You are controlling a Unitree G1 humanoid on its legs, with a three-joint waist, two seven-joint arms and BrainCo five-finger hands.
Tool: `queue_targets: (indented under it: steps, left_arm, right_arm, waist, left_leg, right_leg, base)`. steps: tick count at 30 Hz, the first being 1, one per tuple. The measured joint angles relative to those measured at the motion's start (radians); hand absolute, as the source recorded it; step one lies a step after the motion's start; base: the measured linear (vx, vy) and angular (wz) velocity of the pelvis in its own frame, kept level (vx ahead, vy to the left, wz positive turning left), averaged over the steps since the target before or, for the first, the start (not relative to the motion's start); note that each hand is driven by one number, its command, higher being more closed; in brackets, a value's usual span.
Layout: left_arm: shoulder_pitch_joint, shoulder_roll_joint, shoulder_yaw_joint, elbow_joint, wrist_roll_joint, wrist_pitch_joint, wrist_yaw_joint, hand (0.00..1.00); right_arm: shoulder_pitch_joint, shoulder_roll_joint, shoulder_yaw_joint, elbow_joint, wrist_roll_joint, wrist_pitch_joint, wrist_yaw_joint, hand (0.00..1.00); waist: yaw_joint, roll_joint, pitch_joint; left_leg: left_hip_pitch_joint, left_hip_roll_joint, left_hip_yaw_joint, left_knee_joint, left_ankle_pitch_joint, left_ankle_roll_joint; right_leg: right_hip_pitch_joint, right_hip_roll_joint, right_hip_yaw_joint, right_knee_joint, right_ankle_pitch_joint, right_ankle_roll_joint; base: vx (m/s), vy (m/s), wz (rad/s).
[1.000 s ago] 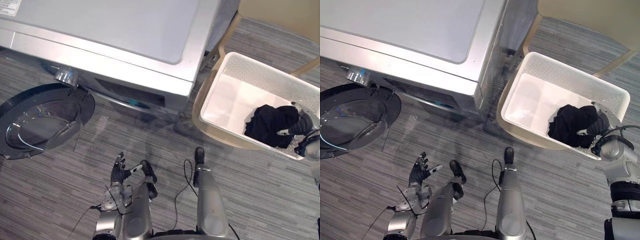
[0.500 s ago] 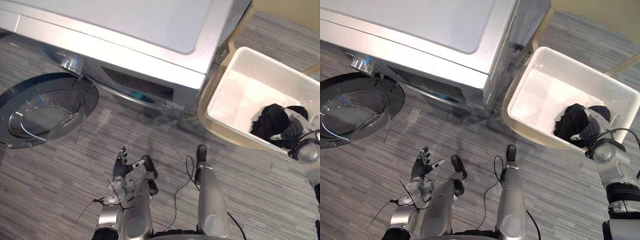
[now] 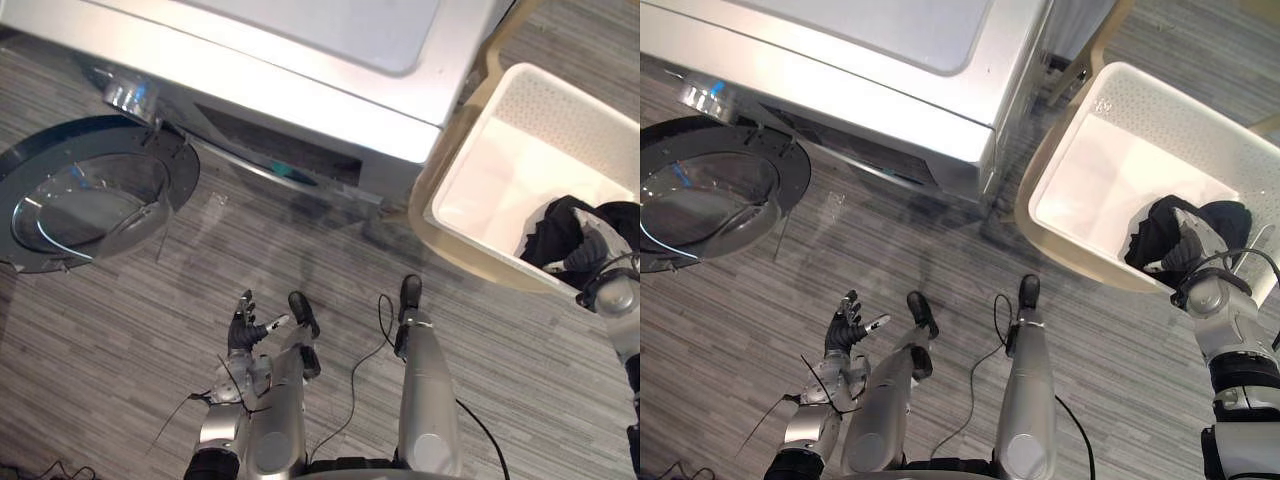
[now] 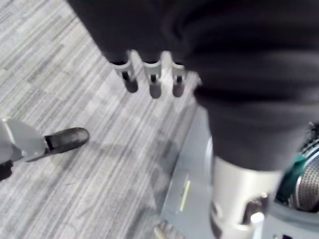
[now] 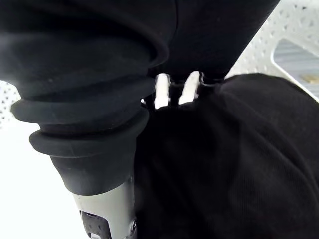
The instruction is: Pick up the laundry basket with both hands and put the clothes into the washing machine.
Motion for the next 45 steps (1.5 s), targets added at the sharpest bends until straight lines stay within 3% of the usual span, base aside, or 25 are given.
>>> queue_targets:
  steps: [11,12,18,22,26,31,35,42,45]
  left_arm:
    - [-0.001,-0.028,0.039,-0.116,-0.044,-0.02,0.02,0.0]
    - [-0.002,-0.03,0.039,-0.123,-0.05,-0.025,0.021,0.0]
    - [-0.031,-0.046,0.042,-0.129,-0.074,-0.031,0.037,0.0]
    - [-0.069,-0.062,0.038,-0.13,-0.078,-0.033,0.04,0.0]
    - [-0.089,-0.094,0.034,-0.147,-0.078,-0.033,0.046,0.0]
    - [-0.088,-0.122,0.025,-0.164,-0.099,-0.031,0.057,0.0]
    - [-0.087,-0.122,0.03,-0.198,-0.128,-0.032,0.06,0.0]
    - [-0.048,-0.121,0.039,-0.198,-0.145,-0.025,0.058,0.0]
    - [-0.028,-0.115,0.057,-0.197,-0.146,-0.015,0.056,0.0]
  right_arm:
    - [0.011,-0.048,-0.009,-0.152,-0.007,0.017,0.011,0.0]
    - [0.008,-0.052,-0.006,-0.158,-0.007,0.015,0.027,1.0]
    - [-0.079,-0.063,0.044,-0.124,-0.061,0.027,0.056,1.0]
    - [-0.179,-0.094,0.14,-0.038,-0.171,0.064,0.089,1.0]
    - [-0.3,-0.151,0.199,0.066,-0.181,0.093,0.084,1.0]
    - [-0.4,-0.198,0.2,0.079,-0.038,0.112,0.002,1.0]
    - [-0.435,-0.173,0.176,-0.073,0.18,0.103,-0.071,1.0]
    - [-0.371,-0.12,0.0,-0.319,0.392,0.068,-0.127,1.0]
    - [-0.278,-0.075,-0.111,-0.42,0.445,0.047,-0.133,1.0]
  waist:
    - [-0.001,0.0,-0.001]
    - [0.0,-0.001,-0.002]
    - [0.0,-0.029,-0.016]
    - [0.01,-0.033,-0.019]
    - [0.029,-0.03,-0.02]
    - [0.03,0.016,-0.028]
    - [0.055,0.056,-0.027]
    - [0.054,0.049,-0.022]
    - [0.051,0.023,-0.011]
  left_leg:
    - [-0.108,-0.007,0.021,0.022,0.01,-0.002]
    - [-0.12,-0.007,0.021,0.027,0.006,-0.008]
    - [-0.17,-0.004,0.031,0.035,0.006,-0.008]
    - [-0.171,-0.002,0.032,0.034,0.012,-0.018]
    - [-0.169,0.009,0.078,0.009,0.025,-0.036]
    - [-0.154,0.013,0.082,-0.026,0.077,-0.028]
    - [-0.116,0.034,0.078,-0.015,0.089,-0.016]
    - [-0.031,0.071,0.028,0.011,0.084,-0.013]
    - [0.021,0.08,0.027,0.013,0.079,-0.014]
  right_leg:
    - [-0.146,-0.032,0.02,0.081,-0.005,-0.007]
    - [-0.161,-0.035,0.02,0.09,-0.006,-0.008]
    - [-0.213,-0.045,0.009,0.096,0.01,-0.021]
    - [-0.213,-0.049,0.001,0.095,0.018,-0.023]
    - [-0.231,-0.056,-0.007,0.097,0.027,-0.033]
    - [-0.226,-0.056,-0.029,0.105,0.028,-0.036]
    - [-0.184,-0.048,-0.049,0.126,0.014,-0.053]
    - [-0.042,-0.042,-0.118,0.134,-0.037,-0.058]
    - [0.016,-0.032,-0.13,0.128,-0.045,-0.057]
  base:
    - [-0.01,-0.044,0.05]
    - [-0.02,-0.04,0.07]
    - [-0.03,-0.019,0.03]
    - [-0.03,-0.005,0.03]
    - [-0.02,-0.016,0.06]
    - [-0.01,-0.022,0.04]
    - [0.0,-0.061,-0.03]
    - [0.03,-0.075,0.11]
    - [0.07,-0.068,-0.07]
